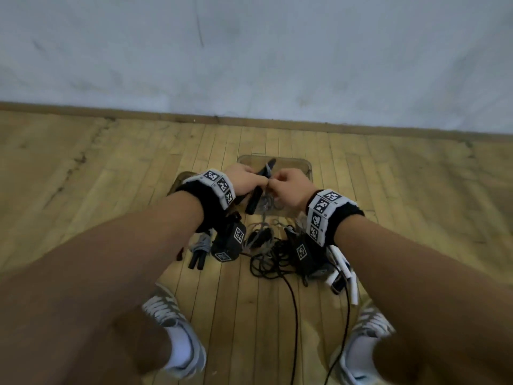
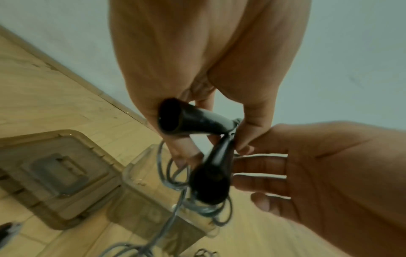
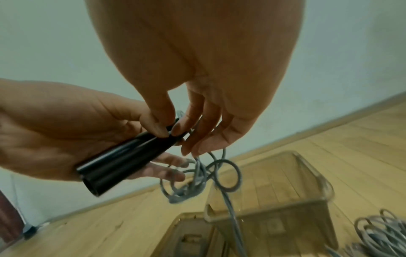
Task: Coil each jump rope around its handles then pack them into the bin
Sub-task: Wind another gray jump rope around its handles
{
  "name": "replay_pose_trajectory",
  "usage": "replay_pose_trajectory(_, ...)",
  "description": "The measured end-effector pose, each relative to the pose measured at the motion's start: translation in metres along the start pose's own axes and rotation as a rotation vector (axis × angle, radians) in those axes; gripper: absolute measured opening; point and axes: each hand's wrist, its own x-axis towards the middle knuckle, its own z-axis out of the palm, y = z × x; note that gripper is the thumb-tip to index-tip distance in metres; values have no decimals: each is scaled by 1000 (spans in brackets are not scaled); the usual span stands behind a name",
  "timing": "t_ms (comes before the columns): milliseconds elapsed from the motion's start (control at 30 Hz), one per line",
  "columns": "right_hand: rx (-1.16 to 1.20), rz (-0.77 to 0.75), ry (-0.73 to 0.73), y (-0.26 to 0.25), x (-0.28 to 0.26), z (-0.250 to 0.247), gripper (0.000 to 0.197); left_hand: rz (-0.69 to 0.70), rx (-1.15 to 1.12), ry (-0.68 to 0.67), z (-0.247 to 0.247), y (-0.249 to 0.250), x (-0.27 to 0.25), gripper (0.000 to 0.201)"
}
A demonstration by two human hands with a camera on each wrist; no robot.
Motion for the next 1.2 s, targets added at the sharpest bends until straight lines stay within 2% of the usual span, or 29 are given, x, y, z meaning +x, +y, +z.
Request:
replay_pose_trajectory(67, 63, -19, -27, -16, -11, -17, 20, -7, 40, -2, -7, 22, -12, 22)
replay_pose_trajectory(133, 126, -33, -33, -28, -23, -34, 17, 5, 68, -9, -11, 40, -23, 27)
replay_pose_trajectory(200, 142, -36, -3, -38, -33, -50, 13, 71, 30, -40, -10, 57, -32, 22)
replay_pose_trajectory(267, 198, -28, 5, -47, -42, -63, 19, 106, -234, -75, -3, 73, -39, 13)
replay_pose_trajectory(333, 276, -60, -4, -55, -50, -74, 16, 98, -526, -105, 3, 89, -47, 27)
replay_pose_trajectory(400, 260, -118, 9, -61, -59, -82, 20, 97, -690, -181, 6, 103, -60, 33)
replay_pose_trajectory(533, 275, -149, 40, -65, -66, -95, 28, 209, -807, -375, -2, 122, -76, 46)
replay_pose_trajectory(633, 299, -194, 75, -63, -63, -101, 30, 282, -772, -412, -10, 124, -72, 55)
replay_pose_trajectory(700, 287, -228, 110, -59, -61, -104, 23, 341, -689, -365, -13, 121, -68, 58)
replay_pose_trajectory(767, 307, -242, 135, -53, -58, -107, 19, 383, -559, -265, -13, 121, -70, 43)
replay_pose_trajectory(867, 345, -232, 96, -52, -56, -108, 22, 415, -376, 78, -14, 124, -63, 23)
replay_pose_trajectory(933, 355, -255, 26, -55, -57, -107, 24, 418, -459, 284, -20, 122, -48, 21)
replay_pose_trajectory(967, 362, -273, -10, -57, -58, -108, 26, 435, -519, 315, -24, 121, -42, 24)
replay_pose_trajectory(1033, 379, -290, -74, -62, -62, -109, 35, 511, -638, 224, -30, 120, -35, 36)
replay_pose_trajectory(1100, 400, -286, -123, -65, -63, -111, 46, 593, -762, 38, -32, 119, -34, 51)
replay_pose_trajectory(1200, 430, -284, -184, -67, -61, -117, 57, 609, -885, -142, -32, 121, -36, 59)
